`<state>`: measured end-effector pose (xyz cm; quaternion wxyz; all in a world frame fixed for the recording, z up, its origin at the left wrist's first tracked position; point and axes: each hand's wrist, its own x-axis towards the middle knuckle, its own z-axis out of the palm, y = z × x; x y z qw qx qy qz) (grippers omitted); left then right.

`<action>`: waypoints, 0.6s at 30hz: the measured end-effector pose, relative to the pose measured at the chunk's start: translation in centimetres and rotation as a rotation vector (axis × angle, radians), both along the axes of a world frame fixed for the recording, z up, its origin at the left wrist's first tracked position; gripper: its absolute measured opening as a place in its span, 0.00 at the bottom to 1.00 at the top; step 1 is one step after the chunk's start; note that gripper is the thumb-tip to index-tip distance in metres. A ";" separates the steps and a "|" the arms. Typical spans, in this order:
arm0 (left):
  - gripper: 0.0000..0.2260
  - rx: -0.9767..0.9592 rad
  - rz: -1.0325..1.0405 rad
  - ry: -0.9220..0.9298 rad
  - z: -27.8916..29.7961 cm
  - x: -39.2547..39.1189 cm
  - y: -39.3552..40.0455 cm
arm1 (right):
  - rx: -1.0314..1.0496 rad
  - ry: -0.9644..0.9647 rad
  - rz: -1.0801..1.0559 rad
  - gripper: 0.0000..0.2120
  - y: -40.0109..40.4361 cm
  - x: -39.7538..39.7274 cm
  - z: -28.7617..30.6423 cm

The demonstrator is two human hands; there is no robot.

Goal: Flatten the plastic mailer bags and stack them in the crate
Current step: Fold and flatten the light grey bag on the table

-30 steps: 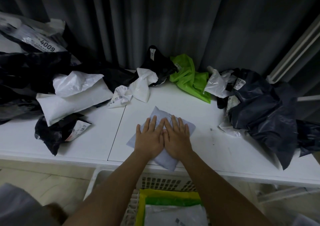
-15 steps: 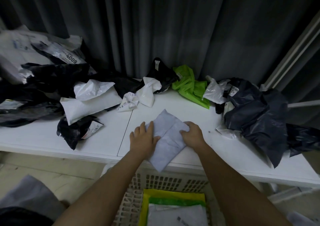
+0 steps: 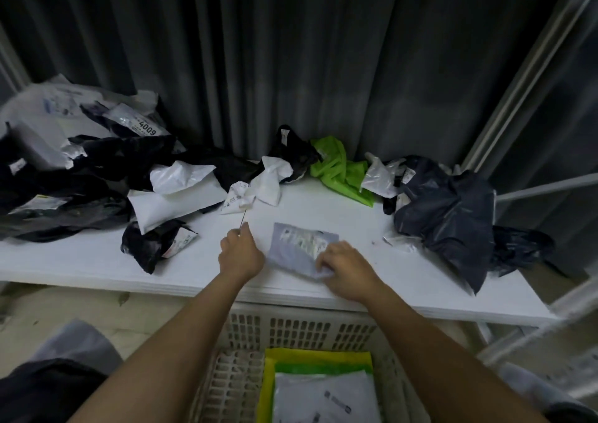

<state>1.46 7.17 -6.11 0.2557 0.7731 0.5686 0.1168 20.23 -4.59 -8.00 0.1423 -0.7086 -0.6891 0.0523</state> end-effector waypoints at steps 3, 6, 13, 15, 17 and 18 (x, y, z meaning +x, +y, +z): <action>0.27 -0.075 -0.104 0.063 -1.7 -0.1 -0.6 | -0.201 -0.008 -0.001 0.11 -1.9 -0.4 -2.0; 0.23 -0.062 -0.156 0.068 -2.9 0.6 -0.8 | -0.014 0.146 -0.127 0.11 -2.0 -0.9 -1.9; 0.20 0.104 -0.193 -0.017 -3.3 4.3 -1.0 | 0.173 0.202 -0.335 0.23 2.9 -1.0 -0.8; 0.21 0.128 -0.222 -0.013 -3.9 5.9 -1.0 | 0.062 0.160 -0.325 0.27 4.4 -1.2 -1.4; 0.22 0.104 -0.262 -0.026 -4.4 7.3 -0.9 | -0.071 0.127 -0.315 0.25 5.5 -1.4 -2.9; 0.22 0.097 -0.279 -0.028 -4.5 7.7 -0.9 | -0.118 0.103 -0.311 0.24 5.8 -1.4 -3.4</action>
